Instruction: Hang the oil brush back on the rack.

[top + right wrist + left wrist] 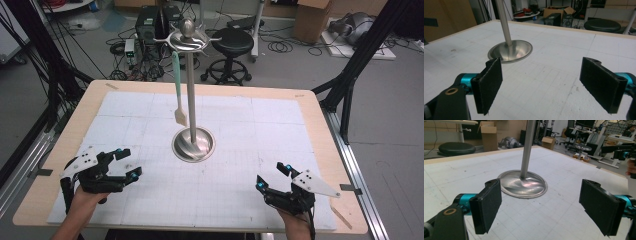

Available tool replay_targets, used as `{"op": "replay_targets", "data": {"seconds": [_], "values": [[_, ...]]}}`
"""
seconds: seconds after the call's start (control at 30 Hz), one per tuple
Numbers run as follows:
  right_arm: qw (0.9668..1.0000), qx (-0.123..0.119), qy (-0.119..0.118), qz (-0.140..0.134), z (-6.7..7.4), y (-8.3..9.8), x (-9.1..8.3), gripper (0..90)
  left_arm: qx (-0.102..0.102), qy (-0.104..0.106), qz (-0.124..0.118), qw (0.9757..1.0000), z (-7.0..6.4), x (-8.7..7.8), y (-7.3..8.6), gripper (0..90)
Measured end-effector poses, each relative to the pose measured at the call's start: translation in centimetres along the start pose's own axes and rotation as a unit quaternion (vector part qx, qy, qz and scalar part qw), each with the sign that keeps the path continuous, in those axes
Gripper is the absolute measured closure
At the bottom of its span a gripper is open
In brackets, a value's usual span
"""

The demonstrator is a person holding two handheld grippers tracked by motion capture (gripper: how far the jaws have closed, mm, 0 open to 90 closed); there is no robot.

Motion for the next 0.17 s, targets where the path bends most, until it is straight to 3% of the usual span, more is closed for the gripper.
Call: {"op": "replay_targets", "data": {"seconds": [0.17], "values": [[1.0,0.001,-0.001,0.001,0.01,0.0,0.0,17.2,-0.004,0.0,0.002,1.0,0.04,-0.06,0.05,18.7]]}}
Point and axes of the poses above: each handheld gripper's, and its own axes: x roughly forward along the jaws, y roughly out of its underside, z roughly to its left, the point moved 5 cm from there along x, roughly forward along the jaws, and after that the axes turned 7 degrees about z, right-handed, at the moved point
